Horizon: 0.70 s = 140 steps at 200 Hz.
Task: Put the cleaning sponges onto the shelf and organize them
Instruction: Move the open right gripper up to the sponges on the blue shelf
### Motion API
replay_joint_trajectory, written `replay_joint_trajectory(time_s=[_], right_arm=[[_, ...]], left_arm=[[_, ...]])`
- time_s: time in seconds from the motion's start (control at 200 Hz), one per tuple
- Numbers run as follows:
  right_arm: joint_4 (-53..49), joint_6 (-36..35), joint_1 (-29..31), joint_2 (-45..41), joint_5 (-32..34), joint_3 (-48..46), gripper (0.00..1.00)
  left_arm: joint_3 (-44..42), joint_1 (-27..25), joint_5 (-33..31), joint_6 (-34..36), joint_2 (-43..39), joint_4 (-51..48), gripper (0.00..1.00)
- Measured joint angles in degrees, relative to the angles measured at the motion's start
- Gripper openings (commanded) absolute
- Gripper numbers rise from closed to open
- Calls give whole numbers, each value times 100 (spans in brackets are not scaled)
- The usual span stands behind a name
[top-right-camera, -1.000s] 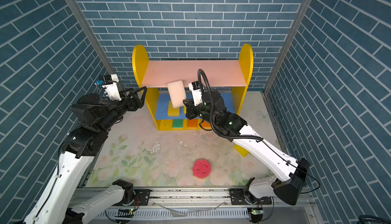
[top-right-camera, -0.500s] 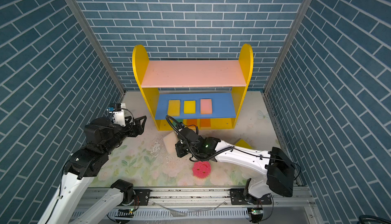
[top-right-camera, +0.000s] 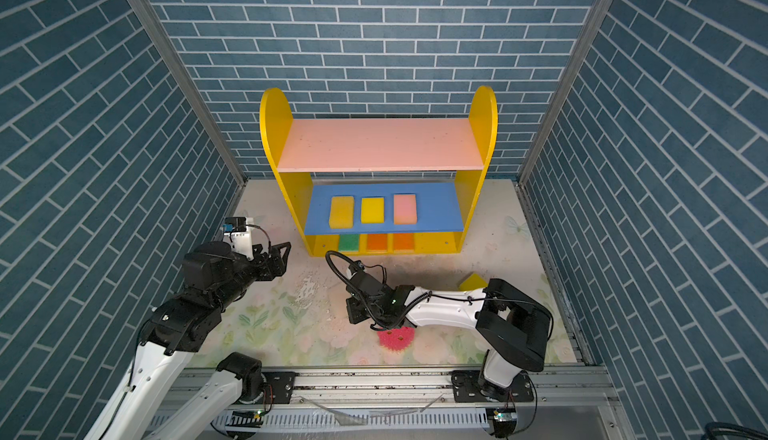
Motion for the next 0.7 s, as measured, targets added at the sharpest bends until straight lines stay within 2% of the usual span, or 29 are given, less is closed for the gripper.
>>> replay_joint_trajectory(time_s=[0.135,0.23,0.39,0.48,0.59,0.7], right_arm=[[175,177,-33,205,-48,-9,27],[267,240,-136,125,-70,-85,35],[131,284,-765,-669,-46,-433,38],[-116,227,-1128,-1322,208,-455,39],[-341,59,-1263,-1971,599,-424,39],[-459,-205,-1303,-2061,892,-199,38]], left_arm=[[-96,0,-13,-31,0,20,83],[-129,0,-37,-28,9,17,83],[-144,0,-59,-17,9,24,84],[-210,0,-61,0,-4,26,84],[-352,0,-61,15,-42,26,84],[-538,0,-63,17,-87,-7,84]])
